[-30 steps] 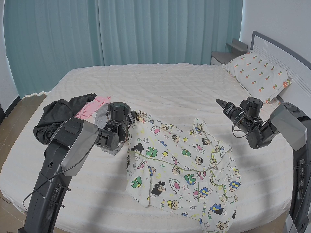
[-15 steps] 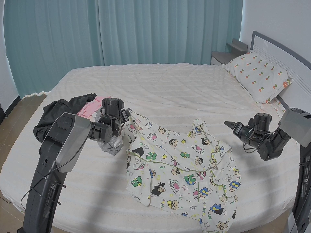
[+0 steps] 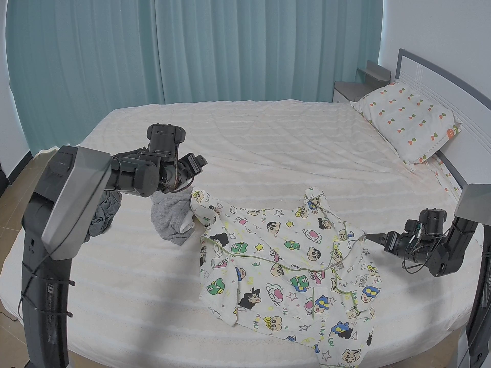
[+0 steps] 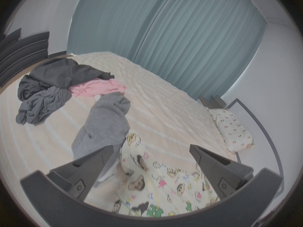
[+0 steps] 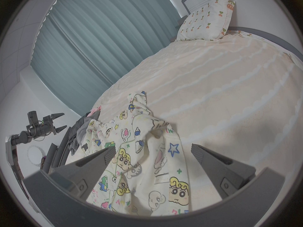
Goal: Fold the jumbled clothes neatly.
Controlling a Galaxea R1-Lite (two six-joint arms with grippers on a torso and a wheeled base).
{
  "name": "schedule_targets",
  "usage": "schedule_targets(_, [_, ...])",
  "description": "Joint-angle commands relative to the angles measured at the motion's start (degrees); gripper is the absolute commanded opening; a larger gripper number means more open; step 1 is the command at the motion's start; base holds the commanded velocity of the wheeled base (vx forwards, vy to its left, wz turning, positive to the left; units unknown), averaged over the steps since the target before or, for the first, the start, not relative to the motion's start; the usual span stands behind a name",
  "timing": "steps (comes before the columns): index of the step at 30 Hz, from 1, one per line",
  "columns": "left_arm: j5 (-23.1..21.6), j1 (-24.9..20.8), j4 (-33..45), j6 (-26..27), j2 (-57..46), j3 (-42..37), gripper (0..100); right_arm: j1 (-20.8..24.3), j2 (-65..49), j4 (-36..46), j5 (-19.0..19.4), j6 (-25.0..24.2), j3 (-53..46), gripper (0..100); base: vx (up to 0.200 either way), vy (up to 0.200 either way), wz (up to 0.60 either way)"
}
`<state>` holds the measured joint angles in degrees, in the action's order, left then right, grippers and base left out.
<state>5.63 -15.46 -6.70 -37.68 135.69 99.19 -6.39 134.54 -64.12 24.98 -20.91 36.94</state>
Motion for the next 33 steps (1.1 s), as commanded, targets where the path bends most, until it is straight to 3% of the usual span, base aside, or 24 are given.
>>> schedule_targets(1, [-5.37,-1.68,-6.92,-2.57,-19.06,-25.02,100,-0.82,5.74,-0.74,2.62,4.03,-0.73,100,0.0,0.0,0.0])
schedule_targets(4, [-5.1,-3.53,-12.02,-5.56,-23.46,-34.07,100,-0.56,8.73,-3.38,2.88,5.79,-0.29,100,0.0,0.0,0.0])
schedule_targets(7, [-5.1,-3.53,-12.02,-5.56,-23.46,-34.07,100,-0.56,8.73,-3.38,2.88,5.79,-0.29,100,0.0,0.0,0.0])
schedule_targets(8, [-5.02,-6.87,-18.08,-8.9,-28.91,-45.05,100,0.06,10.75,-6.19,3.15,5.79,0.24,100,0.0,0.0,0.0])
schedule_targets(11, [-4.4,-9.42,-20.98,-9.43,-30.93,-49.89,100,0.67,10.75,-6.01,3.23,5.79,0.24,100,0.0,0.0,0.0])
schedule_targets(17, [-1.41,-13.11,-25.46,-9.6,-32.69,-54.99,100,1.47,10.48,-4.7,3.23,5.61,0.42,100,0.0,0.0,0.0])
schedule_targets(22, [-0.62,-13.28,-28.54,-9.6,-32.16,-56.04,100,2.08,8.73,2.34,2.97,5.61,1.29,100,0.0,0.0,0.0])
schedule_targets(29, [-0.62,-13.28,-28.89,-9.6,-32.16,-56.3,100,2.17,8.9,2.42,3.15,5.53,2.26,100,0.0,0.0,0.0])
schedule_targets(30, [-0.62,-13.28,-28.89,-9.6,-32.16,-56.3,100,2.17,8.9,2.42,3.15,5.53,2.26,0,0.0,0.0,0.0])
schedule_targets(33, [-0.53,-13.28,-28.89,-9.6,-32.33,-56.22,100,2.17,8.9,2.25,3.06,5.26,2.35,0,0.0,0.0,0.0])
